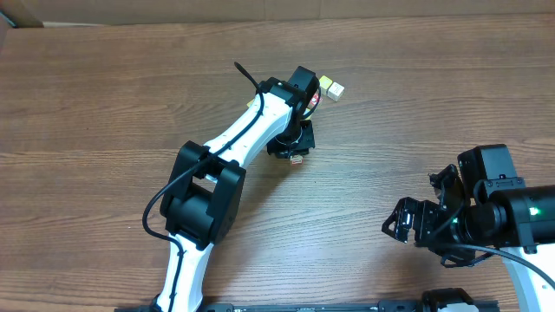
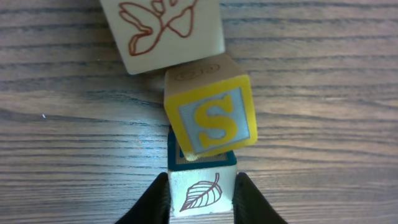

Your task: Flip 3 blocks

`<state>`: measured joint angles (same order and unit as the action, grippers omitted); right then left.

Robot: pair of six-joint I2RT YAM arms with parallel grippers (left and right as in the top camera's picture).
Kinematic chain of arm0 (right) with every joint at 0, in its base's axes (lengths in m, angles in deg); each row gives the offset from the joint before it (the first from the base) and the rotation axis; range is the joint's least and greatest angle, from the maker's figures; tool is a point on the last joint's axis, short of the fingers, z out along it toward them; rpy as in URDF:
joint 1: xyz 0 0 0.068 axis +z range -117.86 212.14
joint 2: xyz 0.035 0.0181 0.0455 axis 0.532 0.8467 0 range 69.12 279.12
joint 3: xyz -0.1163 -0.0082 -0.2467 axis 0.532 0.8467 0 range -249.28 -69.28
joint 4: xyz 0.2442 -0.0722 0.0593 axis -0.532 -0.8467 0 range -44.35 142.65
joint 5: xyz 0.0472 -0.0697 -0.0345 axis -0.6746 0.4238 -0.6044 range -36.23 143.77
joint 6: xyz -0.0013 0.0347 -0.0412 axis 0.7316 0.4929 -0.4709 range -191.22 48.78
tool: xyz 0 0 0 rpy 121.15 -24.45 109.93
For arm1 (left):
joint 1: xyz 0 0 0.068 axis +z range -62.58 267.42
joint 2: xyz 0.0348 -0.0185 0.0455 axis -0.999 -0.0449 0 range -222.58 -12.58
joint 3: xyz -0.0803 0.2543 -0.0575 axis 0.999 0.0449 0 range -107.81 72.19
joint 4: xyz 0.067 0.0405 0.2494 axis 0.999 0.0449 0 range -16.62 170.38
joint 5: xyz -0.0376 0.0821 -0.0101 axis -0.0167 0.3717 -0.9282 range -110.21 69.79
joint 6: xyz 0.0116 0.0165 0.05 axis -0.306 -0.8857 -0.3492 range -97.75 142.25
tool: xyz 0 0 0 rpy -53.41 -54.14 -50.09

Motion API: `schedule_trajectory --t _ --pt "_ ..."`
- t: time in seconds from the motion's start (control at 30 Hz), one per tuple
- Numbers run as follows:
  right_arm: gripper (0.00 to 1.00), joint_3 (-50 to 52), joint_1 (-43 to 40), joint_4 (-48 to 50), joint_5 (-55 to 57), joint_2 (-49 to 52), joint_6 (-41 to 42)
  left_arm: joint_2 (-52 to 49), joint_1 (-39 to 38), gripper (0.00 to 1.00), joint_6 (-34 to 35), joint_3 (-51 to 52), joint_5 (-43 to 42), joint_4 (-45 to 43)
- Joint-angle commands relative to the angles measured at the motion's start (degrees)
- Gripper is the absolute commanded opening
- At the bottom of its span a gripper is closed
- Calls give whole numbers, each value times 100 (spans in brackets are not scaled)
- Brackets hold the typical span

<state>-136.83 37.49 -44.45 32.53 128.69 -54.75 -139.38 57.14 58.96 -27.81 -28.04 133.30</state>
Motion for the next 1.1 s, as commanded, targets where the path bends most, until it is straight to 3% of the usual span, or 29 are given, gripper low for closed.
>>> schedule_trajectory --t 0.0,0.27,0.7,1.07 --pt "100 -142 28 4 -70 -48 -39 -61 37 10 -98 44 96 -15" --pt "100 -142 28 4 -70 -48 -39 -61 37 4 -98 42 76 85" --pt "100 -142 28 28 -70 -48 -37 -20 37 4 -98 -4 33 540" --pt "100 -140 28 98 -68 -48 -37 929 -94 4 -348 -4 264 970"
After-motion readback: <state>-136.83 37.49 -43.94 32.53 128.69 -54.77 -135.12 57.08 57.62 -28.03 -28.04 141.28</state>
